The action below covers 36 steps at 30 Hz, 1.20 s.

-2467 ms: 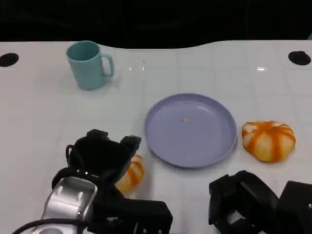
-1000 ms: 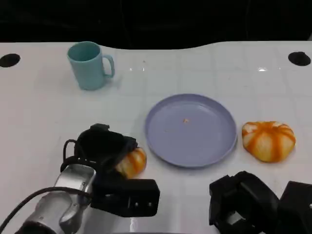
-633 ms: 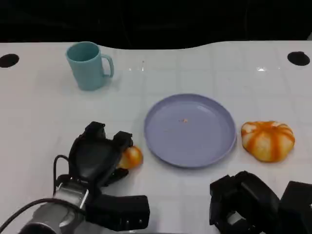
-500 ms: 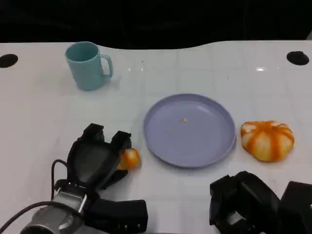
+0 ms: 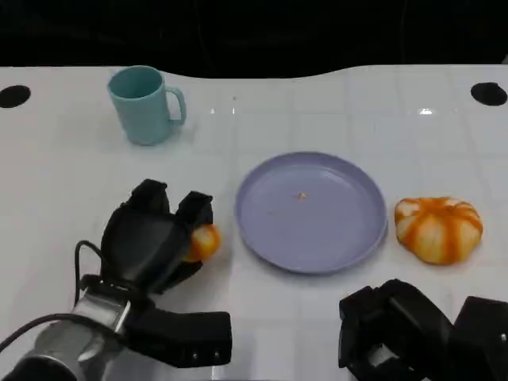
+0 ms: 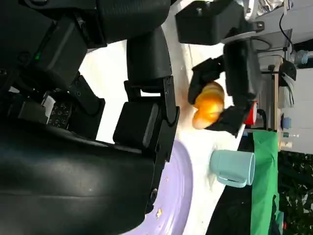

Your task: Grasp the bread from the table and place it into the plate.

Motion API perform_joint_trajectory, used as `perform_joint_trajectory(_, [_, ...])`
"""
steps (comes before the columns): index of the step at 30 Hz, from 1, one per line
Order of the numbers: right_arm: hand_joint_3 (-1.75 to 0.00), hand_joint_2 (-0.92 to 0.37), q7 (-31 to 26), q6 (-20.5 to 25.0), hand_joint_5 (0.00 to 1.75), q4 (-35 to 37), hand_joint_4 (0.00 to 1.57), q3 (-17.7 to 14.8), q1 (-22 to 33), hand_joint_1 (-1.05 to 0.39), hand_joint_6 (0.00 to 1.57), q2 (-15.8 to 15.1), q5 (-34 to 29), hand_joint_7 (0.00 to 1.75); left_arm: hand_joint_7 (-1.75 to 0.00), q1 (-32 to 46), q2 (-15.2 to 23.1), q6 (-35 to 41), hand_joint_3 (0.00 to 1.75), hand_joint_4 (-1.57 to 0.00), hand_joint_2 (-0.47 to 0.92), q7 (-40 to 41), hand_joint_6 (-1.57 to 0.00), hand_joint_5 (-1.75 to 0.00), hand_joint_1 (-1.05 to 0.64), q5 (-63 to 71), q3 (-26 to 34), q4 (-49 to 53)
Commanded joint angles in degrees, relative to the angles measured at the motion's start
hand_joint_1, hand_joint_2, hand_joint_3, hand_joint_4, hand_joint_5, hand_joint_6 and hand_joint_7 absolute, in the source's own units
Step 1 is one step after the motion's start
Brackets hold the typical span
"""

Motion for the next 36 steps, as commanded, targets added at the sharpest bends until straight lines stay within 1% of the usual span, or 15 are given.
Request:
perform_joint_trajectory(1, [-1.26, -0.12, -0.56, 0.36, 1.26, -1.11, 1.54, -0.26, 0.46, -1.05, 1.57, -0.22, 0.13, 0.99, -1.75, 0.55, 2.11, 0.01, 1.35, -0.91, 0.41, -1.19, -0.68, -1.75, -0.22, -0.76, 1.23, -3.42])
perform_joint_trajectory(4, [-1.29, -0.10, -0.50, 0.28, 1.26, -0.78, 1.55, -0.29, 0.36, -1.05, 1.57, -0.28, 0.23, 0.99, -1.75, 1.58, 2.68, -0.84, 1.35, -0.92, 0.41, -1.39, -0.70, -1.75, -0.22, -1.69, 2.24, -6.28])
perform_joint_trajectory(9, [-1.27, -0.11, -0.03, -0.08, 1.26, -0.02, 1.54, -0.47, 0.23, -1.05, 1.57, -0.11, 0.90, 0.97, -1.75, 3.24, 3.25, -0.90, 1.34, -0.92, 0.43, -1.97, -0.70, -1.75, -0.24, -2.37, 3.92, -12.00])
perform_joint_trajectory(11, [-1.24, -0.13, 0.23, -0.22, 1.25, 0.23, 1.55, -0.48, 0.15, -1.05, 1.57, -0.09, 1.12, 0.97, -1.75, 3.67, 3.35, -0.67, 1.30, -0.92, 0.46, -2.60, -0.69, -1.75, -0.25, -2.58, 4.56, -14.05])
perform_joint_trajectory(13, [-1.23, -0.14, 0.44, -0.26, 1.25, 0.43, 1.56, -0.52, 0.05, -1.05, 1.57, -0.10, 1.27, 0.97, -1.75, 3.87, 3.37, -0.94, 1.27, -0.92, 0.46, -2.80, -0.69, -1.75, -0.25, -2.63, 5.12, -15.53])
perform_joint_trajectory(15, [-1.22, -0.14, 0.82, -0.71, 1.25, 1.00, 1.56, -0.67, -0.06, -1.05, 1.57, -0.01, 1.65, 0.96, -1.75, 3.94, 3.39, -1.44, 1.20, -0.89, 0.45, -3.38, -0.66, -1.75, -0.24, -2.86, 5.66, -17.18])
perform_joint_trajectory(18, [-1.22, -0.14, 1.49, -1.69, 1.24, 1.95, 1.56, -0.85, -0.30, -1.05, 1.57, -0.01, 2.10, 0.95, -1.75, 3.27, 2.90, -3.67, 1.13, -0.88, 0.38, -5.26, -0.64, -1.75, -0.24, -4.58, 6.44, -19.56])
perform_joint_trajectory(19, [-1.22, -0.14, 1.45, -1.73, 1.24, 2.01, 1.56, -0.86, -0.31, -1.05, 1.57, -0.05, 2.04, 0.95, -1.75, 2.89, 2.59, -4.74, 1.13, -0.88, 0.38, -6.02, -0.64, -1.75, -0.24, -5.48, 6.63, -19.77])
perform_joint_trajectory(21, [-1.22, -0.14, 0.64, -0.34, 1.24, 0.82, 1.56, -0.65, 0.11, -1.05, 1.57, -0.39, 1.27, 0.95, -1.75, 1.70, 1.27, -6.19, 1.21, -0.89, 0.36, -7.25, -0.66, -1.75, -0.26, -6.76, 6.76, -19.36])
perform_joint_trajectory(22, [-1.22, -0.13, 0.39, 0.30, 1.24, 0.27, 1.57, -0.57, 0.32, -1.05, 1.57, -0.54, 1.07, 0.95, -1.75, 1.15, 0.59, -6.88, 1.32, -0.90, 0.31, -7.30, -0.67, -1.75, -0.26, -7.11, 6.78, -18.86])
perform_joint_trajectory(24, [-1.22, -0.13, 0.50, 0.72, 1.24, -0.20, 1.56, -0.53, 0.51, -1.05, 1.57, -0.67, 1.21, 0.95, -1.75, -0.18, -0.77, -7.96, 1.35, -0.92, 0.28, -7.71, -0.69, -1.75, -0.26, -7.47, 6.53, -17.60])
perform_joint_trajectory(27, [-1.22, -0.13, 0.99, 0.53, 1.25, -0.16, 1.56, -0.67, 0.62, -1.05, 1.57, -0.65, 1.74, 0.96, -1.75, -1.93, -2.32, -8.51, 1.36, -0.94, 0.25, -8.77, -0.70, -1.75, -0.25, -7.26, 6.10, -16.15])
perform_joint_trajectory(33, [-1.23, -0.13, 1.20, -0.82, 1.26, 0.39, 1.54, -0.79, 0.58, -1.05, 1.57, -0.55, 1.60, 0.96, -1.75, -6.45, -6.25, -9.46, 1.39, -0.96, 0.27, -8.49, -0.72, -1.75, -0.26, -6.02, 4.38, -10.50])
perform_joint_trajectory(36, [-1.22, -0.13, 1.00, 0.50, 1.26, -0.40, 1.54, -0.76, 0.84, -1.05, 1.57, -0.46, 1.75, 0.97, -1.75, -8.81, -8.58, -9.81, 1.40, -1.00, 0.22, -7.97, -0.76, -1.75, -0.25, -5.91, 3.35, -6.03])
